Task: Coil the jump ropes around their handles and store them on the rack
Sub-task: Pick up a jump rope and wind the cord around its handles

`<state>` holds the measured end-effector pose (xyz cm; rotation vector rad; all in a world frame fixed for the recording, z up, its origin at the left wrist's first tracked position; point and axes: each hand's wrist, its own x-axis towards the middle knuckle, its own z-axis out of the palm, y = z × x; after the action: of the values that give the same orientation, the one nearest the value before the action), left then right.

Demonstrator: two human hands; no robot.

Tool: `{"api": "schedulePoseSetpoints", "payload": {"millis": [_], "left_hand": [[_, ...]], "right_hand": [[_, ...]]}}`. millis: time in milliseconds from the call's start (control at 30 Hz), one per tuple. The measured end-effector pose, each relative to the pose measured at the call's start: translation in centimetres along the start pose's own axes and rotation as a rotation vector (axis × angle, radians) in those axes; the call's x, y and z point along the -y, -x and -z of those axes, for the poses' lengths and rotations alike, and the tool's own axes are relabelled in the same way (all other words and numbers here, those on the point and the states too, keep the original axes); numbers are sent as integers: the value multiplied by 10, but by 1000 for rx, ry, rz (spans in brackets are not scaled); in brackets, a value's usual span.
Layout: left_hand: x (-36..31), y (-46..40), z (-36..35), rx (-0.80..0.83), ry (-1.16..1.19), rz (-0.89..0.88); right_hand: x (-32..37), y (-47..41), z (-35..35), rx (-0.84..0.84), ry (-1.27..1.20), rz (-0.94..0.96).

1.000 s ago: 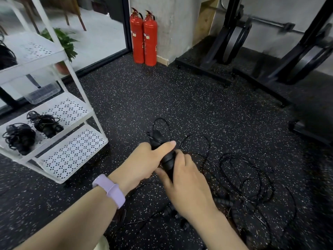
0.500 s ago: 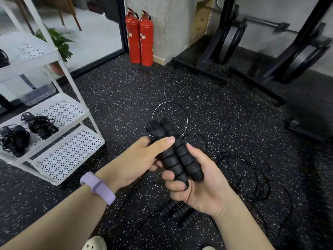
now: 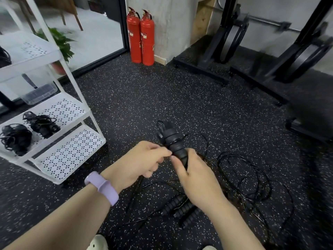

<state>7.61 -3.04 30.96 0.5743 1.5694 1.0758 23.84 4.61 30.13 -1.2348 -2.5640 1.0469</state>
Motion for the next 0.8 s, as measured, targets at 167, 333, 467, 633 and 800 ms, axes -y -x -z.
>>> {"api": "schedulePoseSetpoints", "payload": {"millis": [167, 333, 467, 633, 800], "left_hand": [[1, -3, -7, -151, 48, 14], [5, -2, 1, -162, -22, -92], [-3, 5, 9, 64, 37, -198], [-5, 7, 10, 220, 108, -278], [-7, 7, 14, 115, -15, -213]], "right_hand": [[12, 1, -24, -158, 362, 109], [9, 2, -14, -51, -24, 65], [2, -3, 10, 355, -927, -140], [0, -3, 19, 715, -1417, -248], [-2, -7, 15, 454, -1184, -151]]}}
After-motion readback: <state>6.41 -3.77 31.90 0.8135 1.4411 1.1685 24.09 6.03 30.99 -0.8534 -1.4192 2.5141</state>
